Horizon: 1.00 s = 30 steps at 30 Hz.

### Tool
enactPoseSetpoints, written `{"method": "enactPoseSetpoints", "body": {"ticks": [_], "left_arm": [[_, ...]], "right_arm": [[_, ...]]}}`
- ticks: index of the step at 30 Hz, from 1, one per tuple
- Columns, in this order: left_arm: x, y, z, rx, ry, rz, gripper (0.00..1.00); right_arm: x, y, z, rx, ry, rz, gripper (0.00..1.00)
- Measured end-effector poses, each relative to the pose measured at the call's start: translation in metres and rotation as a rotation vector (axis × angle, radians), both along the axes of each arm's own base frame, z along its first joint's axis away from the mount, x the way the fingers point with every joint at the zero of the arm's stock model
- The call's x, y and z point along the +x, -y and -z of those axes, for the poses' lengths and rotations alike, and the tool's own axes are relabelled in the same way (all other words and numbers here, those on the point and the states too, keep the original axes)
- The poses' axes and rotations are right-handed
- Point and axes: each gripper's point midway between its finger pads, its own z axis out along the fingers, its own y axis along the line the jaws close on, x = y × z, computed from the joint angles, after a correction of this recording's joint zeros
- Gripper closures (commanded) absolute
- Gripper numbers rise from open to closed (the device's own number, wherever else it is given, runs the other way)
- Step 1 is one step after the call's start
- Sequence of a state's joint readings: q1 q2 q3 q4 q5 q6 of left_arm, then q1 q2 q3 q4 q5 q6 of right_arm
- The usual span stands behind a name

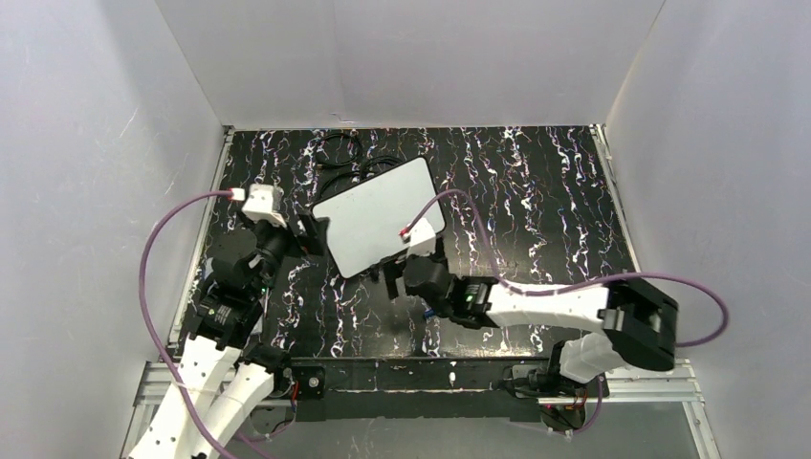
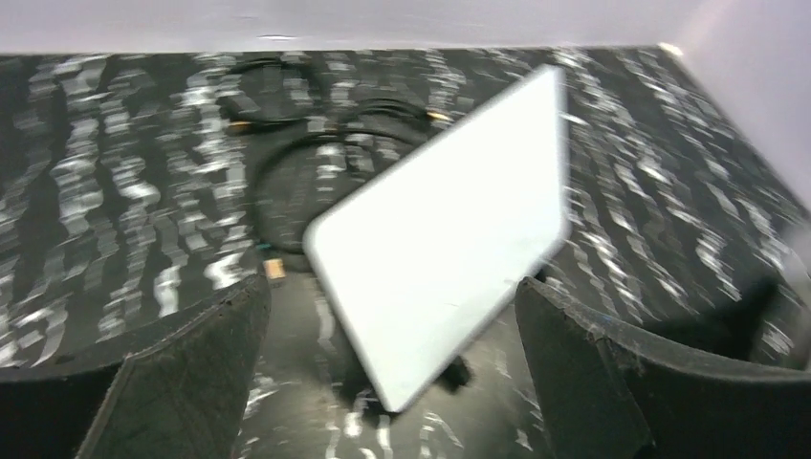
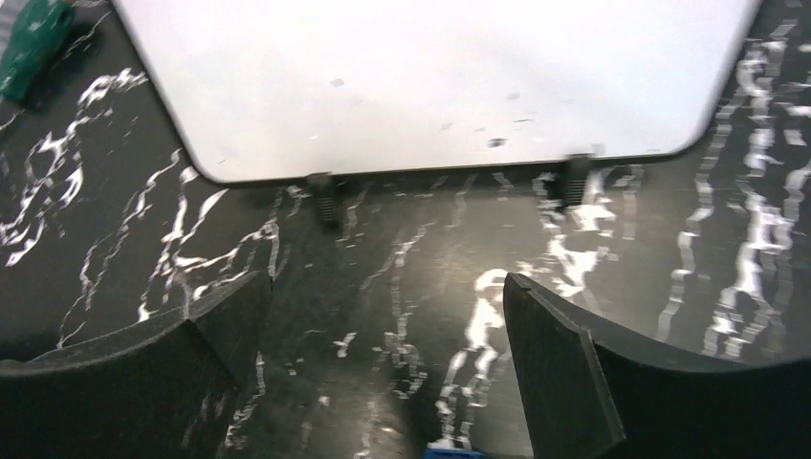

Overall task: Write a sentence on the whiteboard
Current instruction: Pick up the whiteboard marker from the center of the board.

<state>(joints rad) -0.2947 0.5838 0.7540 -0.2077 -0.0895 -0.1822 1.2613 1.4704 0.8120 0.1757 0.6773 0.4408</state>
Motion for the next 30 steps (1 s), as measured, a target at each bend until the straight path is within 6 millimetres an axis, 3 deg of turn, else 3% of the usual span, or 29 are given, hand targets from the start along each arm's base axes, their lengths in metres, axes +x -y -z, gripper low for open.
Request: {"method": "enactPoseSetpoints", "body": {"ticks": [3,6,10,13,17,20,23,30], "left_arm": [[-0.012,0.051,-0.002,-0.027,0.025,0.226,0.05],[-0.023,0.099,0.009,-0.022,-0.012,0.423,0.05],[-0.050,0.163,0.044,0.037,-0.120,0.689,0.07],[-0.079,0.200,0.081,0.128,-0.210,0.876,0.11],[-0.108,0.227,0.129,0.242,-0.327,1.032,0.21],[-0.116,0.235,0.166,0.333,-0.428,1.080,0.29],[-0.117,0.243,0.194,0.403,-0.508,1.096,0.36],[-0.118,0.265,0.230,0.499,-0.574,1.133,0.48]], "right_arm": [[0.017,0.030,-0.016,0.000,-0.004,0.065,0.01],[0.050,0.074,-0.029,0.005,-0.032,0.171,0.01],[0.087,0.140,-0.040,0.039,-0.070,0.324,0.01],[0.097,0.177,-0.042,0.059,-0.097,0.397,0.01],[0.099,0.212,-0.034,0.074,-0.147,0.457,0.01],[0.095,0.229,-0.026,0.086,-0.177,0.482,0.01],[0.088,0.234,-0.022,0.104,-0.193,0.480,0.01],[0.074,0.233,-0.023,0.150,-0.208,0.452,0.01]]}}
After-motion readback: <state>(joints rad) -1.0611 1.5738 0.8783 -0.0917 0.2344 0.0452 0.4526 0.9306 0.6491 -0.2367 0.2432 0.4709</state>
